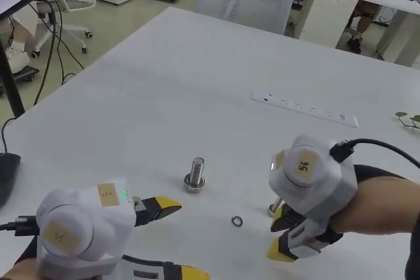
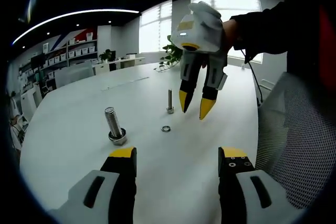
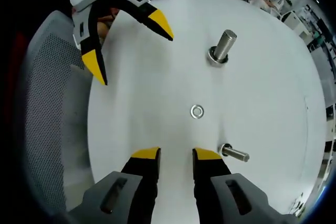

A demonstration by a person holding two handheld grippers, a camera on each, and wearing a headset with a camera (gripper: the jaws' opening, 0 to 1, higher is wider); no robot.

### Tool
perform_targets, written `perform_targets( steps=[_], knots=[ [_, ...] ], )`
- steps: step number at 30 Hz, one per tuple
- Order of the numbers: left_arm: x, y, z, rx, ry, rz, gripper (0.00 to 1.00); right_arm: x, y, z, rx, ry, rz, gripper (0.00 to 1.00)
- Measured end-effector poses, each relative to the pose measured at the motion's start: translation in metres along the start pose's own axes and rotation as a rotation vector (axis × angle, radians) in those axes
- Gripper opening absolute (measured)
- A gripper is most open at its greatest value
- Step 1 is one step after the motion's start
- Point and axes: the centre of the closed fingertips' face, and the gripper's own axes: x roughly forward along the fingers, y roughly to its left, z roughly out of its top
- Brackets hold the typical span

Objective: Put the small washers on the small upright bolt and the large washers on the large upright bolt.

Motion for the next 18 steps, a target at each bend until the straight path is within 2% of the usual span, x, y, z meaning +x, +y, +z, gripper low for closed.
perform_targets(
  steps=[8,18],
  knots=[
    [0.0,0.0,0.0,0.0,-0.003,0.002,0.62,0.003,-0.01,0.022,-0.035,-0.008,-0.007,0.26],
    [0.001,0.002,-0.001,-0.005,-0.004,0.005,0.62,0.011,-0.023,0.038,-0.058,-0.007,-0.007,0.26]
  ],
)
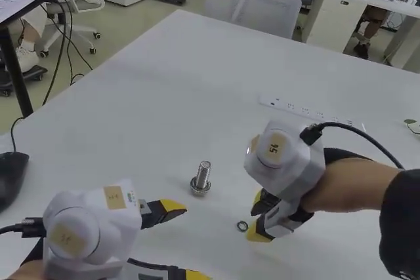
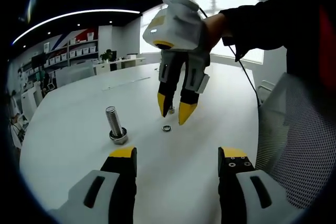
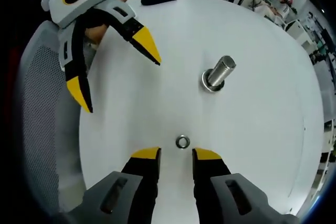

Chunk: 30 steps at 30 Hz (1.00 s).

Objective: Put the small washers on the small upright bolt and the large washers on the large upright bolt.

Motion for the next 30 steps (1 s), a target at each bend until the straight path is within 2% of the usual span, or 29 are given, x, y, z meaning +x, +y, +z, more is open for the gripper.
perform_targets(
  steps=[9,30],
  knots=[
    [0.0,0.0,-0.001,-0.003,0.003,0.001,0.62,0.012,-0.004,0.0,-0.01,0.019,0.006,0.25],
    [0.0,0.002,-0.003,-0.011,0.002,0.009,0.61,0.021,-0.008,-0.002,-0.012,0.035,0.008,0.23]
  ],
)
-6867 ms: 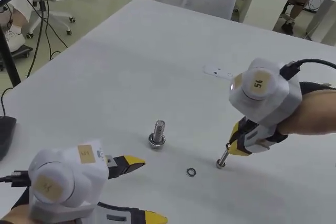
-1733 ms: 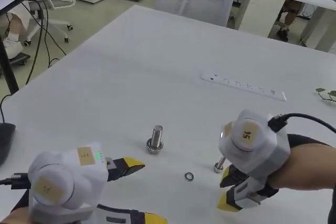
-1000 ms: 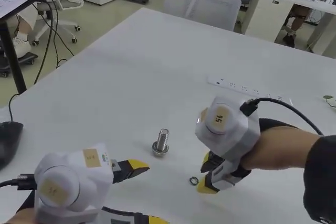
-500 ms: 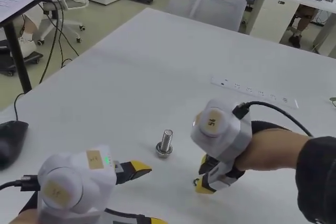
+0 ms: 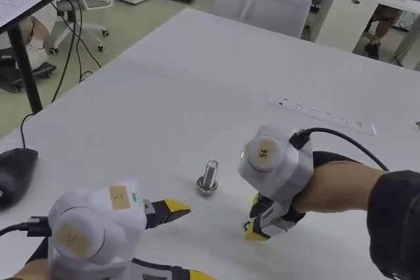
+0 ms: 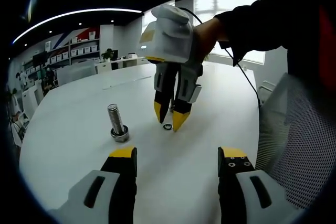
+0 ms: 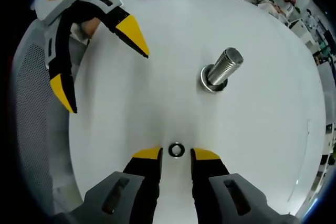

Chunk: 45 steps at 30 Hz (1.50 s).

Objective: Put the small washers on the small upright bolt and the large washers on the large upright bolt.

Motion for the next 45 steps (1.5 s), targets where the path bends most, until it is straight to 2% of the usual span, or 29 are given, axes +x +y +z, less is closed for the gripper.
perform_targets(
  steps=[10,31,45],
  knots=[
    [0.0004,0.0004,-0.0006,-0.003,0.0,0.0,0.61,-0.0003,-0.0001,0.0011,0.022,-0.012,0.018,0.22],
    [-0.0004,-0.0023,-0.002,-0.003,0.0,-0.001,0.61,0.0007,0.0049,0.0006,-0.025,0.003,0.016,0.15],
    [-0.0004,-0.0022,-0.0019,-0.003,0.001,-0.006,0.61,0.0011,0.005,0.0018,-0.032,0.002,0.017,0.14]
  ],
)
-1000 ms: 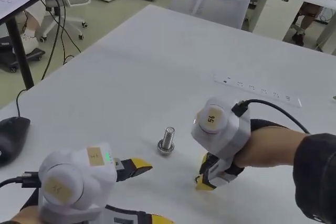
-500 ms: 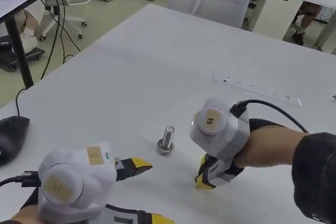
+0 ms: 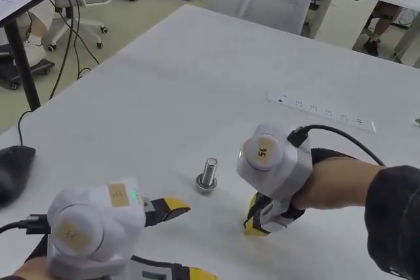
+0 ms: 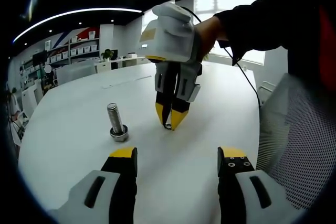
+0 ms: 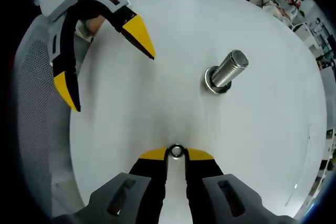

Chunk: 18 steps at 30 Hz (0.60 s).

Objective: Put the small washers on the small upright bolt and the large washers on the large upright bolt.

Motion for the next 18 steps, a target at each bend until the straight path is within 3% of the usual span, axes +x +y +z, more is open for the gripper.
perform_targets(
  steps=[18],
  knots=[
    [-0.0004,0.0006,0.0028,0.004,0.0,0.001,0.61,-0.0024,0.0025,-0.0063,0.005,0.016,0.0,0.14]
  ],
)
